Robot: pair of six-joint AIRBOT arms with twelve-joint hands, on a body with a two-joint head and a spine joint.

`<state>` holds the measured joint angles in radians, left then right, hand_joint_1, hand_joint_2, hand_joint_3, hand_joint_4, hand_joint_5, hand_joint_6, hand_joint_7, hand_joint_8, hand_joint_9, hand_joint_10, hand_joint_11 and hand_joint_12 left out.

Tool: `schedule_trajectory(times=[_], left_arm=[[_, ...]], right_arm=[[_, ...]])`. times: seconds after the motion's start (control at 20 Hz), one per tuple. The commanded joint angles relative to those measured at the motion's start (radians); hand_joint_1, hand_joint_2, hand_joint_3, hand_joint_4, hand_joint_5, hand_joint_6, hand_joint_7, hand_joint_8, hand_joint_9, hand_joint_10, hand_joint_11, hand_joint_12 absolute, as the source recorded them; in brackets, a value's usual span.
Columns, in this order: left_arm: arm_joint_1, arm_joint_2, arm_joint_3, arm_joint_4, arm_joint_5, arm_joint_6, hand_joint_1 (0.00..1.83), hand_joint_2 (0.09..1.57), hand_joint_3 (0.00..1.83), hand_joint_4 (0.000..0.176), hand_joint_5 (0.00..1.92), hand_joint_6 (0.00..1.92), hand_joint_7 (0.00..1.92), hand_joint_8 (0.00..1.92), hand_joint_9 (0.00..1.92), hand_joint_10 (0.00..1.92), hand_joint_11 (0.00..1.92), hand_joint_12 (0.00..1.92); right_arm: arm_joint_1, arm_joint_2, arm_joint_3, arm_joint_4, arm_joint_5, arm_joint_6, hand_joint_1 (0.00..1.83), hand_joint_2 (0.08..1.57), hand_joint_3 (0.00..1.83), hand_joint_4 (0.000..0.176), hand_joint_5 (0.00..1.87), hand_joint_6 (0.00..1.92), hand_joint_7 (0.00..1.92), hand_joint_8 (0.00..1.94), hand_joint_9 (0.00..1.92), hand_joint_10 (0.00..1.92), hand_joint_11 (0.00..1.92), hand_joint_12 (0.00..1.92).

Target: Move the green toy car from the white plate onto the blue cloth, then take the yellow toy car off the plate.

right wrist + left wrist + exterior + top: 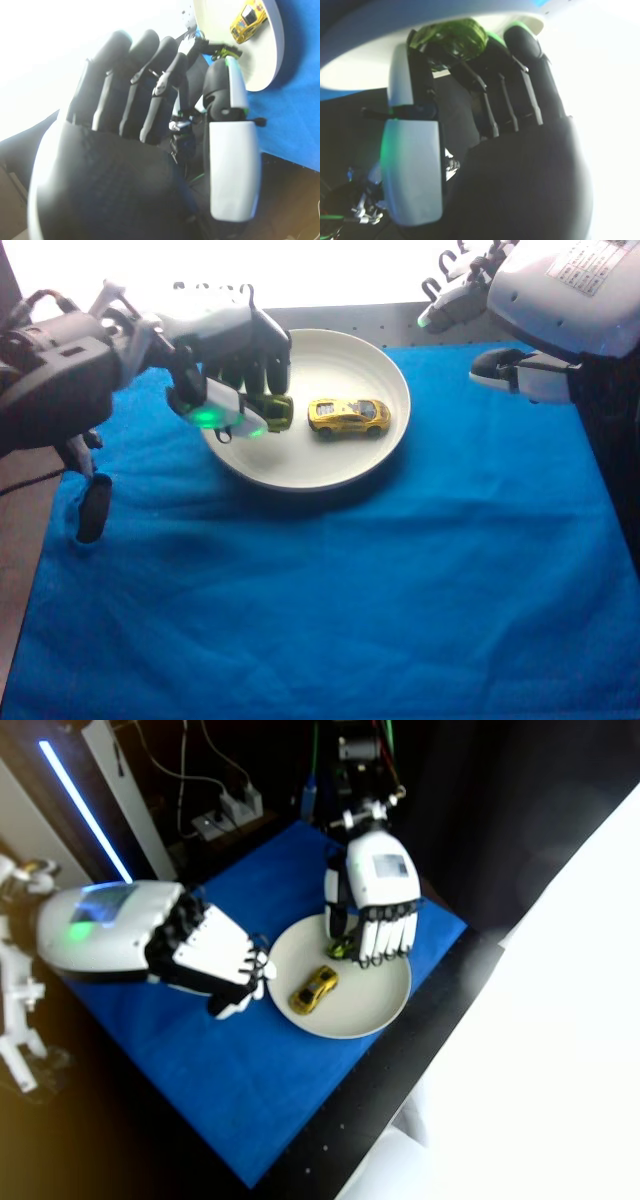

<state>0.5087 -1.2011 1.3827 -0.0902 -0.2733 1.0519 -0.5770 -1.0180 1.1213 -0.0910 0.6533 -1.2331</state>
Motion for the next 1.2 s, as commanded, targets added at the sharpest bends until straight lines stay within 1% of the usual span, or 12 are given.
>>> schedule_trajectory(times=[0.0, 0.1, 0.2, 0.35, 0.65, 0.75, 0.85, 0.9, 0.95, 1.05, 1.1, 1.15], left_arm=[[-0.01, 0.023, -0.016, 0.008, -0.152, -0.001, 1.35, 1.19, 0.0, 0.0, 0.81, 1.24, 0.84, 1.23, 0.75, 1.42, 0.49, 1.69], [0.0, 0.079, -0.089, 0.034, -0.206, -0.001, 1.25, 1.19, 0.0, 0.0, 0.82, 1.11, 0.86, 1.39, 0.83, 1.55, 0.65, 1.78], [0.022, 0.135, -0.157, 0.052, -0.263, -0.001, 1.2, 1.22, 0.01, 0.0, 0.75, 1.2, 0.82, 1.53, 0.84, 1.76, 0.81, 1.89], [0.08, 0.24, -0.289, 0.084, -0.367, -0.001, 1.36, 1.16, 0.0, 0.0, 0.8, 1.13, 0.95, 1.15, 0.82, 1.42, 0.56, 1.8], [0.247, 0.39, -0.481, 0.084, -0.528, -0.005, 1.25, 1.16, 0.0, 0.0, 0.88, 0.96, 0.94, 1.32, 0.8, 1.45, 0.68, 1.76], [0.314, 0.407, -0.516, 0.065, -0.577, -0.018, 1.35, 1.18, 0.0, 0.0, 0.77, 1.27, 0.88, 1.16, 0.79, 1.37, 0.56, 1.54], [0.361, 0.409, -0.524, 0.039, -0.601, -0.037, 1.22, 1.19, 0.0, 0.0, 0.78, 1.2, 0.88, 1.26, 0.71, 1.19, 0.4, 1.55], [0.379, 0.405, -0.522, 0.026, -0.6, -0.047, 1.0, 1.19, 0.0, 0.128, 0.8, 1.23, 0.72, 0.98, 0.61, 1.05, 0.32, 1.52], [0.394, 0.4, -0.521, 0.013, -0.603, -0.051, 0.9, 1.09, 0.0, 0.037, 0.68, 0.66, 0.65, 0.71, 0.56, 0.89, 0.27, 1.43], [0.417, 0.399, -0.521, -0.013, -0.63, -0.052, 0.77, 1.0, 0.0, 0.102, 0.54, 0.03, 0.5, 0.04, 0.41, 0.29, 0.04, 1.33], [0.429, 0.401, -0.521, -0.031, -0.654, -0.052, 0.72, 0.98, 0.0, 0.132, 0.45, 0.01, 0.42, 0.01, 0.33, 0.21, 0.01, 1.27], [0.436, 0.402, -0.522, -0.043, -0.672, -0.052, 0.72, 0.98, 0.0, 0.132, 0.45, 0.01, 0.42, 0.01, 0.33, 0.21, 0.01, 1.27]], right_arm=[[0.014, 0.0, -0.001, 0.007, 0.125, -0.007, 1.16, 1.08, 0.0, 0.0, 0.9, 0.0, 0.81, 0.7, 0.64, 1.26, 0.46, 1.87], [0.014, 0.001, -0.002, 0.007, 0.125, -0.007, 1.16, 1.08, 0.0, 0.0, 0.9, 0.0, 0.83, 0.63, 0.66, 1.21, 0.47, 1.83], [0.014, 0.001, -0.003, 0.007, 0.125, -0.007, 1.15, 1.08, 0.0, 0.0, 0.89, 0.0, 0.82, 0.6, 0.64, 1.21, 0.45, 1.84], [0.014, 0.001, -0.005, 0.009, 0.125, -0.007, 1.17, 1.08, 0.0, 0.0, 0.9, 0.0, 0.84, 0.61, 0.71, 1.26, 0.57, 1.82], [0.011, 0.002, -0.007, 0.014, 0.125, -0.007, 1.15, 1.08, 0.0, 0.0, 0.87, 0.0, 0.83, 0.69, 0.69, 1.28, 0.54, 1.8], [0.009, 0.003, -0.007, 0.017, 0.124, -0.007, 1.14, 1.1, 0.01, 0.0, 0.86, 0.0, 0.78, 0.72, 0.66, 1.3, 0.54, 1.81], [0.009, 0.003, -0.007, 0.017, 0.124, -0.007, 1.15, 1.09, 0.0, 0.0, 0.87, 0.01, 0.76, 0.72, 0.67, 1.29, 0.56, 1.8], [0.009, 0.003, -0.008, 0.018, 0.124, -0.007, 1.15, 1.09, 0.0, 0.0, 0.87, 0.01, 0.75, 0.72, 0.65, 1.28, 0.54, 1.79], [0.009, 0.003, -0.008, 0.018, 0.124, -0.007, 1.15, 1.09, 0.0, 0.0, 0.87, 0.01, 0.75, 0.72, 0.65, 1.27, 0.52, 1.8], [0.009, 0.003, -0.008, 0.021, 0.124, -0.007, 1.12, 1.09, 0.0, 0.0, 0.88, 0.01, 0.75, 0.71, 0.66, 1.28, 0.55, 1.83], [0.008, 0.003, -0.009, 0.023, 0.124, -0.007, 1.12, 1.1, 0.0, 0.0, 0.87, 0.0, 0.73, 0.68, 0.63, 1.27, 0.5, 1.83], [0.007, 0.003, -0.009, 0.024, 0.124, -0.007, 1.12, 1.1, 0.0, 0.0, 0.87, 0.0, 0.73, 0.68, 0.63, 1.27, 0.5, 1.83]])
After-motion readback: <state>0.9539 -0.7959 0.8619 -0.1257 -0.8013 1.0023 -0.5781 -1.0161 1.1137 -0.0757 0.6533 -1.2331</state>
